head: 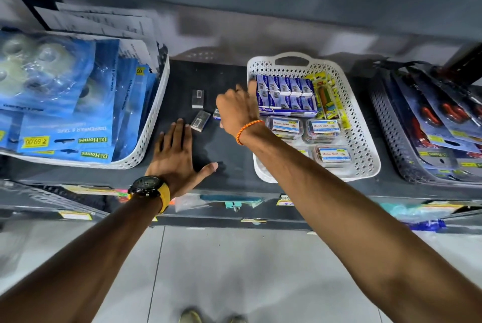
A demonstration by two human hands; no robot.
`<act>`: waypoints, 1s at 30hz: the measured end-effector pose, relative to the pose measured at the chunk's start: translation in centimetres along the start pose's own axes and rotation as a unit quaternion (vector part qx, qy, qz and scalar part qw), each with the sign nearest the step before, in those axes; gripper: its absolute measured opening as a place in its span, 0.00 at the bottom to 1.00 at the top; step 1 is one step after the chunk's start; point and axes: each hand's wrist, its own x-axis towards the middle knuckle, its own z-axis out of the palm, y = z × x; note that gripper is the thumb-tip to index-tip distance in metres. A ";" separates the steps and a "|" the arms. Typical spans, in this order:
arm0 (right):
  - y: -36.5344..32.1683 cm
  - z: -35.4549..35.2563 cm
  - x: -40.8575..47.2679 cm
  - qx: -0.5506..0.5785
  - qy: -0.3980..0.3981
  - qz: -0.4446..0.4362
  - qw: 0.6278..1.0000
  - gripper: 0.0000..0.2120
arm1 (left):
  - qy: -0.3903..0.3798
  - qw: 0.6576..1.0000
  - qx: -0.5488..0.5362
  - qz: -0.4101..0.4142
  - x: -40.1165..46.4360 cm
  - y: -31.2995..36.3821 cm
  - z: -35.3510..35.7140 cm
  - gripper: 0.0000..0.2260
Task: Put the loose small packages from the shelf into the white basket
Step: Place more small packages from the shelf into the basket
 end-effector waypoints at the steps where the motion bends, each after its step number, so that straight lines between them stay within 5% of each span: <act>1: -0.1 -0.1 0.1 -0.008 -0.008 0.002 1.000 0.11 | 0.000 1.000 -0.001 -0.001 0.0 0.0 0.0 0.55; 8: 0.1 -0.4 0.5 0.013 -0.003 0.006 1.000 0.08 | -0.001 1.000 0.002 -0.001 0.0 0.0 -0.1 0.55; 11: 0.5 0.1 1.0 0.118 0.043 0.045 0.991 0.06 | -0.004 1.000 0.003 -0.003 0.0 0.0 -0.1 0.55; 13: 1.4 0.5 1.0 0.328 0.070 0.106 0.936 0.09 | -0.004 1.000 0.000 -0.003 0.0 0.0 -0.1 0.55; 15: 3.3 0.5 0.8 0.525 0.120 0.168 0.826 0.07 | -0.003 1.000 0.002 0.000 0.1 -0.1 -0.1 0.55; 17: 5.6 0.4 0.3 0.605 0.165 0.200 0.753 0.10 | 0.005 1.000 0.003 0.006 0.0 -0.2 0.0 0.54; 20: 8.9 0.5 -1.1 0.661 0.139 0.230 0.701 0.12 | 0.017 1.000 0.002 0.009 0.0 -0.3 0.3 0.54; 24: 11.8 1.4 -2.6 0.645 0.120 0.250 0.713 0.14 | 0.016 1.000 0.011 0.008 0.1 -0.4 0.4 0.54; 30: 14.7 1.9 -3.6 0.520 0.102 0.312 0.788 0.15 | 0.006 1.000 0.023 0.004 0.2 -0.4 0.5 0.55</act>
